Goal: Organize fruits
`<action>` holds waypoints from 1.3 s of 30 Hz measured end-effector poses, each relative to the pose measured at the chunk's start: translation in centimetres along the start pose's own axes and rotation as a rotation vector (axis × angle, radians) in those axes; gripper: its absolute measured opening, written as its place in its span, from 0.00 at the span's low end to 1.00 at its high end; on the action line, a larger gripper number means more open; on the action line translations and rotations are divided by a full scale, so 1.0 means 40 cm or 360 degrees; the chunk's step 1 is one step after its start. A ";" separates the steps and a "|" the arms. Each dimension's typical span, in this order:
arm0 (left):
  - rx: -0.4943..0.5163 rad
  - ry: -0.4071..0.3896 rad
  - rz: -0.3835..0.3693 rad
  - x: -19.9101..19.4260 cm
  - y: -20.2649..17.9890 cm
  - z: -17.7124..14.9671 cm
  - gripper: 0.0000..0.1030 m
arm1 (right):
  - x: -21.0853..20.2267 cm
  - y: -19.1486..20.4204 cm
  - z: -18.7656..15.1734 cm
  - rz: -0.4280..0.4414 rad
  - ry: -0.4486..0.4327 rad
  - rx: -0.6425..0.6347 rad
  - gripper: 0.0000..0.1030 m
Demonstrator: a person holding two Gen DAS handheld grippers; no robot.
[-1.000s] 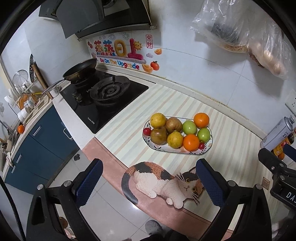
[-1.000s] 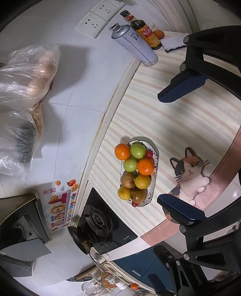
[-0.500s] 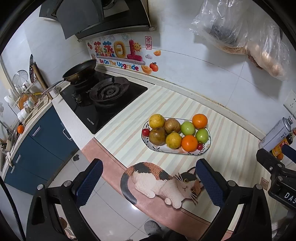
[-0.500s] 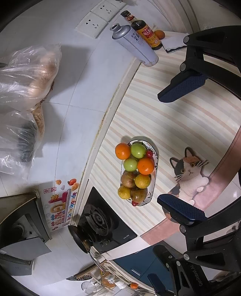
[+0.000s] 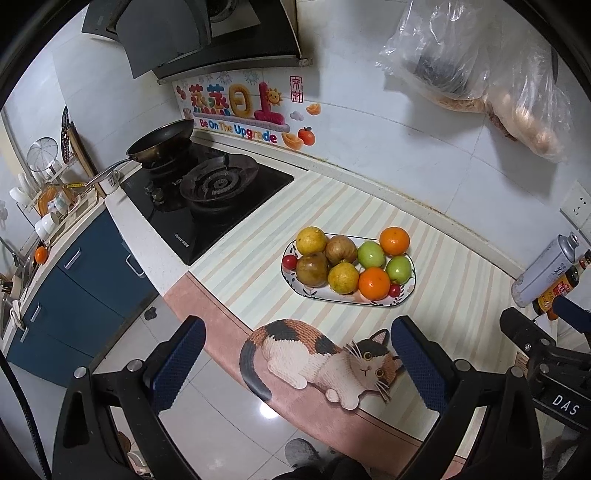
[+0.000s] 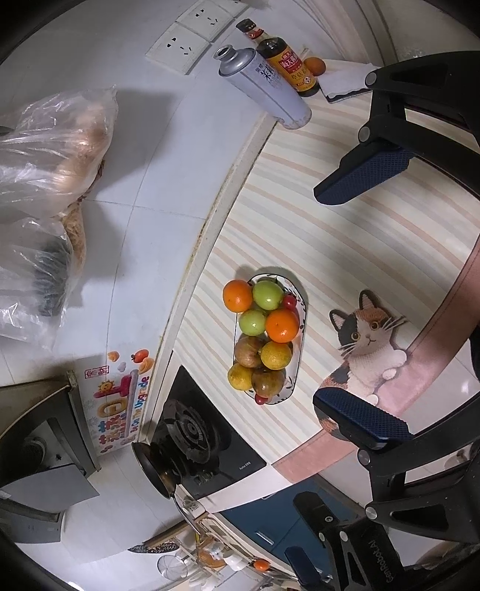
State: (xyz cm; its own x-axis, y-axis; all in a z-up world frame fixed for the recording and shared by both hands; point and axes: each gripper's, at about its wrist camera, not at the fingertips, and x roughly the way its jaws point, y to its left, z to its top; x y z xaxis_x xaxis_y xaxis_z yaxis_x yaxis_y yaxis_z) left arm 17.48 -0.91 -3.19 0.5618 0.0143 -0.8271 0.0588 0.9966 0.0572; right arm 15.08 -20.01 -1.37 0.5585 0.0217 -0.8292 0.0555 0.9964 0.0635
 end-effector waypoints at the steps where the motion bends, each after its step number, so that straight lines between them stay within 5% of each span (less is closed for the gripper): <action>1: 0.0001 -0.0002 0.0002 -0.003 -0.002 -0.001 1.00 | -0.002 -0.001 -0.001 0.0004 -0.0001 0.0001 0.98; 39: -0.0021 -0.0048 0.0017 -0.064 -0.026 -0.019 1.00 | -0.058 -0.016 -0.007 0.0033 -0.0046 -0.0001 0.98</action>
State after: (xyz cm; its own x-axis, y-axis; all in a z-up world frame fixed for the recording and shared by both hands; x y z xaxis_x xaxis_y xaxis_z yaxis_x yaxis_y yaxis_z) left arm 15.36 -1.93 -1.56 0.5867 0.0226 -0.8095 0.0422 0.9974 0.0584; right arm 13.52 -20.66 0.36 0.5832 0.0402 -0.8113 0.0433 0.9958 0.0804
